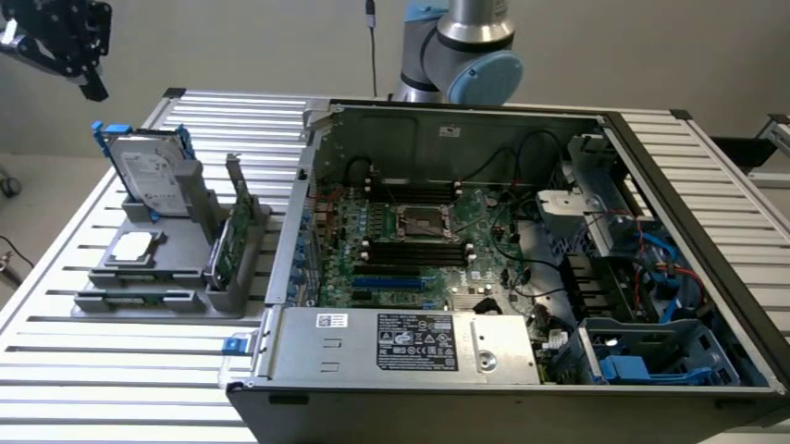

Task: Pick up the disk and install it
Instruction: 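Pick up the disk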

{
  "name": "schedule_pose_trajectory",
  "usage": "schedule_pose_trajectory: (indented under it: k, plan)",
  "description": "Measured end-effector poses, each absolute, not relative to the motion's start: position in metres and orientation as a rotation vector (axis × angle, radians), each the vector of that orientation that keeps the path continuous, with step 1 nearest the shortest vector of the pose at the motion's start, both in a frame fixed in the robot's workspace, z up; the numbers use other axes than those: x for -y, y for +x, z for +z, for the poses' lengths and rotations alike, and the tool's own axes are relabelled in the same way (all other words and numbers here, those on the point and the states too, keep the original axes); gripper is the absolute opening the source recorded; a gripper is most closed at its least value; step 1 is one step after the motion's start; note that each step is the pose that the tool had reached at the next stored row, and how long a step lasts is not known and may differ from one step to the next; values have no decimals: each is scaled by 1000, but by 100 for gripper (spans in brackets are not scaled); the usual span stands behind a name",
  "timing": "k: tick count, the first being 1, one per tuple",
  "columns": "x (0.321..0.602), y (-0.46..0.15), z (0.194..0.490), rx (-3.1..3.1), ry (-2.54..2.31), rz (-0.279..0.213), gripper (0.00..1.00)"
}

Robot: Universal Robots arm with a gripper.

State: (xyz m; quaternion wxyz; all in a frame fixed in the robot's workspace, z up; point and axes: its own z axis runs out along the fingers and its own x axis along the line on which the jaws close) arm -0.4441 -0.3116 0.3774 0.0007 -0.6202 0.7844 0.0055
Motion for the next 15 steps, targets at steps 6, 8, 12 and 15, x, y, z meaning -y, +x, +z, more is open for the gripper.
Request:
schedule_pose_trajectory:
  k: [6,8,12,15]
  plan:
    - [312,-444,375,-2353,-2080,17,11]
    - [312,-444,373,-2316,-2122,17,11]
    - [311,-444,367,-2242,-2199,16,11]
    - [311,-444,364,-2199,-2242,16,11]
